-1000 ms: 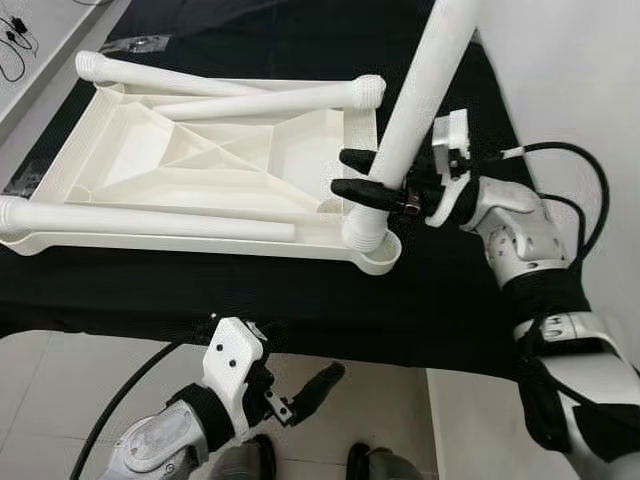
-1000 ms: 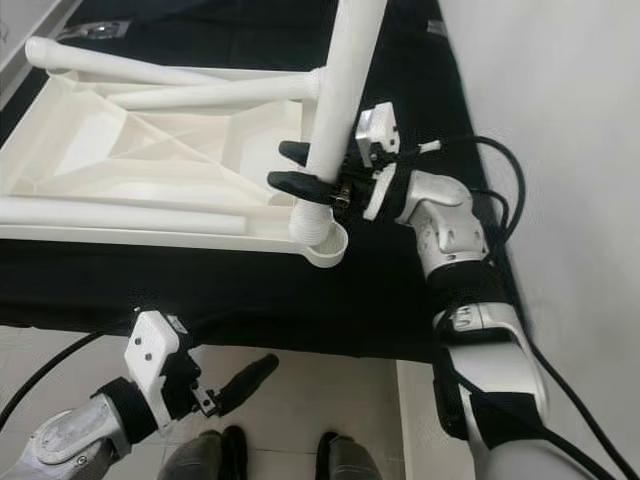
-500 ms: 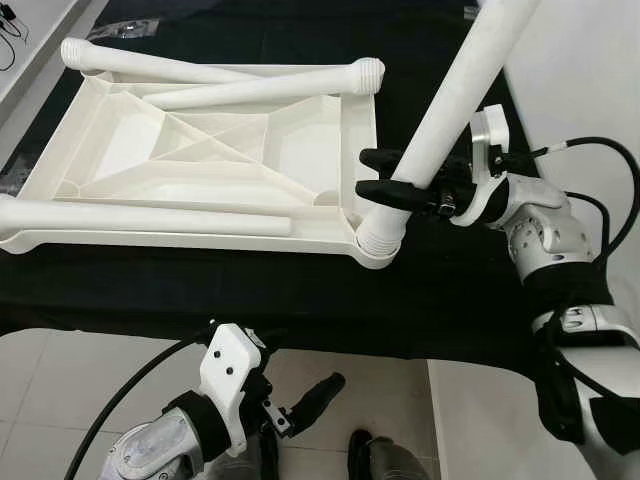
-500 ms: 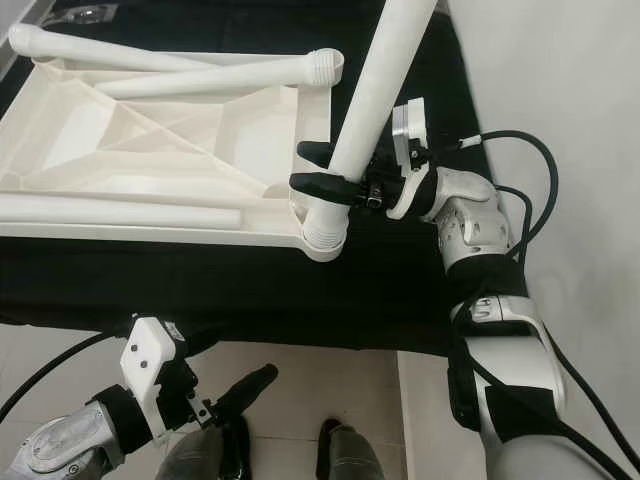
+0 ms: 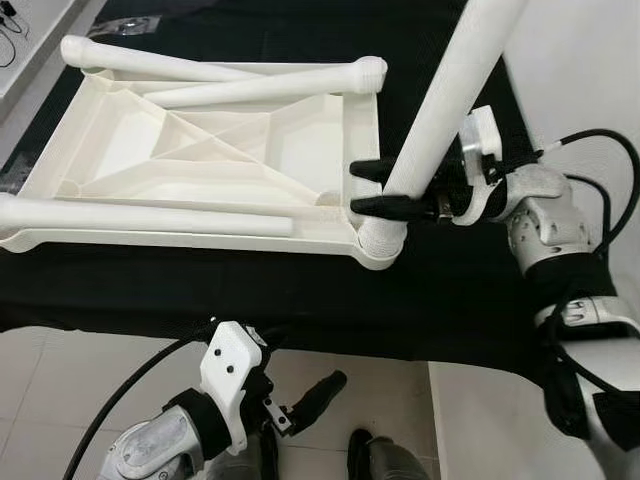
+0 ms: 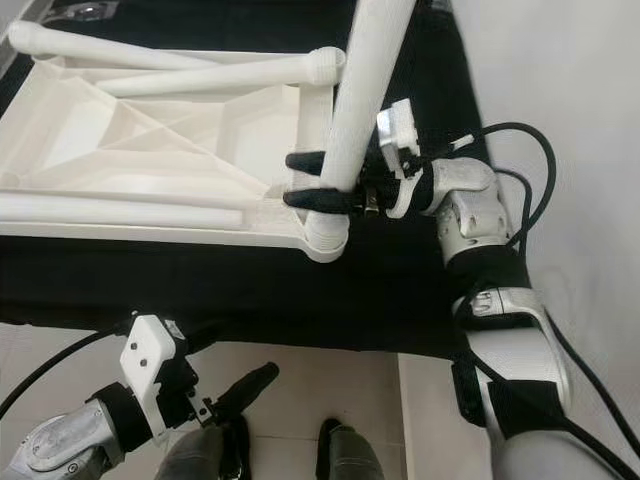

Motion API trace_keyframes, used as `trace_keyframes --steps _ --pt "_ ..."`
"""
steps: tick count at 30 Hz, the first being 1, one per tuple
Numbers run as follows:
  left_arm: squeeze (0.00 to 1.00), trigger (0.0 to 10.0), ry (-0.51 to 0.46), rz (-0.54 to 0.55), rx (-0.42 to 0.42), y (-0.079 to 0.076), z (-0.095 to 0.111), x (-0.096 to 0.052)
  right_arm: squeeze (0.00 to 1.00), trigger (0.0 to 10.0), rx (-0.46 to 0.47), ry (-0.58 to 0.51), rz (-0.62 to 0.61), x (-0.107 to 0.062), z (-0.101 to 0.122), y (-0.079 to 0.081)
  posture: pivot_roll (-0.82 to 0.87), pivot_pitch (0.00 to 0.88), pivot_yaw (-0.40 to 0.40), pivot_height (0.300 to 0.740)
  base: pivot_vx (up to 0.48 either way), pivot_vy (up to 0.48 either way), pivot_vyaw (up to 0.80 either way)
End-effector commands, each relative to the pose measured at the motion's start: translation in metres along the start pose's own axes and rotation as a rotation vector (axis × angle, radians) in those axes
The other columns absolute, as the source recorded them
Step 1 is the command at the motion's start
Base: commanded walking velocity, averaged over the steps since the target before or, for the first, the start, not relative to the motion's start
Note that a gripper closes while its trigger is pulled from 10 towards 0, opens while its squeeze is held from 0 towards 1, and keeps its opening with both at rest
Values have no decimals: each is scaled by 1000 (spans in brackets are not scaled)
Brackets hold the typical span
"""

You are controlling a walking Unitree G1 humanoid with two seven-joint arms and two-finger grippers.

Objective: Building children table

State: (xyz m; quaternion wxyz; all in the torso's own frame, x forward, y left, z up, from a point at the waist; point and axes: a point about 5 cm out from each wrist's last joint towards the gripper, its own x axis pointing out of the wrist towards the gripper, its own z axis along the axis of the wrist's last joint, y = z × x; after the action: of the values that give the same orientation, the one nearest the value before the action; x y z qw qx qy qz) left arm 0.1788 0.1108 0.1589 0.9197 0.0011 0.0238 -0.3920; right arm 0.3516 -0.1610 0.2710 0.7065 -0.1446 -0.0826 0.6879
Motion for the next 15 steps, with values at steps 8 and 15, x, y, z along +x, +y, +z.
trace_keyframes --steps 8,15 --pt "0 10000 28 -13 -8 -2 -2 -2 0 10000 77 217 160 16 -41 22 108 343 -9 740 0 0 0" --pt "0 10000 27 -15 -9 -2 -3 -1 0 10000 110 186 157 16 -38 23 100 340 -15 740 0 0 0"
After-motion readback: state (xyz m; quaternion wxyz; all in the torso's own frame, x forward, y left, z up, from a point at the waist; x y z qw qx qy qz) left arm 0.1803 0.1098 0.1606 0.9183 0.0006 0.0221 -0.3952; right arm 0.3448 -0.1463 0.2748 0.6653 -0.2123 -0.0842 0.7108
